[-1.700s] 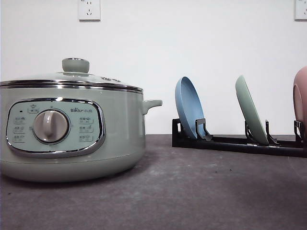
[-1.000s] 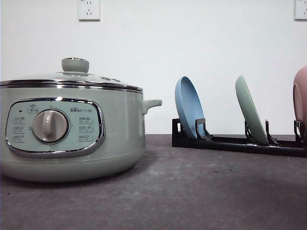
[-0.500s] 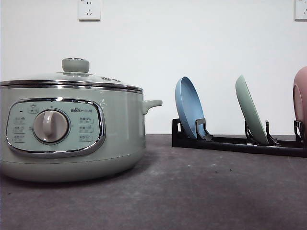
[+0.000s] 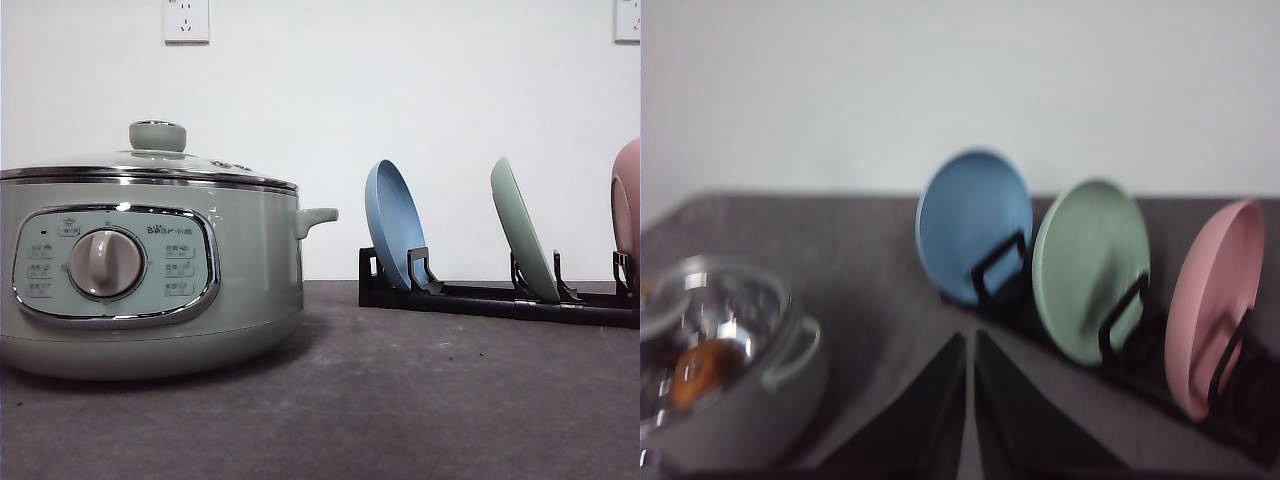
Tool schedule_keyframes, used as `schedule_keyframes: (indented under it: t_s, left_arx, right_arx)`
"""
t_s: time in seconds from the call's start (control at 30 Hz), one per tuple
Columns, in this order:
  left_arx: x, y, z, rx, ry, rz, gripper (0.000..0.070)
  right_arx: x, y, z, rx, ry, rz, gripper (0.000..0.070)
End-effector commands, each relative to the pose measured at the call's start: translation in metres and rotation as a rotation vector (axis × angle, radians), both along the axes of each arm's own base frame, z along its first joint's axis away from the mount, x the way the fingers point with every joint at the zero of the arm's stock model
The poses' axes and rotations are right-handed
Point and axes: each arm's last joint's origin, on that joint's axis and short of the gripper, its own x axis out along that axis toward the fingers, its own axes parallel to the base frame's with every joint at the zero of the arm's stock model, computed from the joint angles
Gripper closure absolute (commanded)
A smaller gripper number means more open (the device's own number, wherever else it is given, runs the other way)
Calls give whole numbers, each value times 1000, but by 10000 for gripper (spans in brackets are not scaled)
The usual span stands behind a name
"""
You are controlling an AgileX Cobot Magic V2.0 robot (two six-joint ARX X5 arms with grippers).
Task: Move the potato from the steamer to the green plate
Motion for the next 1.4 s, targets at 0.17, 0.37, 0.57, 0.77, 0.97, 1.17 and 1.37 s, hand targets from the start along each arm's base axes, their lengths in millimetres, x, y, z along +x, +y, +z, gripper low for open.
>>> schedule_keyframes:
  t_s: [0.17,0.37,0.57,0.77,0.97,1.17,1.37]
  left_arx:
    - [10,-5,21,101,87,-170,697]
    - [8,-9,25,144,123,-230,697]
    - [7,-10,25,145,120,-243,694]
    - [7,-10,25,142,124,-242,299]
    - [7,-10,25,142,123,-242,104]
    - [7,-10,25,142,123,-242,105]
    - [7,-10,25,142,123,-242,105]
  right_arx:
    - [12,2,15,-95,144,119,697]
    - [12,8,13,-123,293,225,697]
    - [10,10,10,-134,332,257,696]
    - [10,10,10,-127,336,253,268]
    - [10,10,10,-126,338,249,107]
    - [10,10,10,-124,339,249,107]
    - [11,10,11,-107,337,240,107]
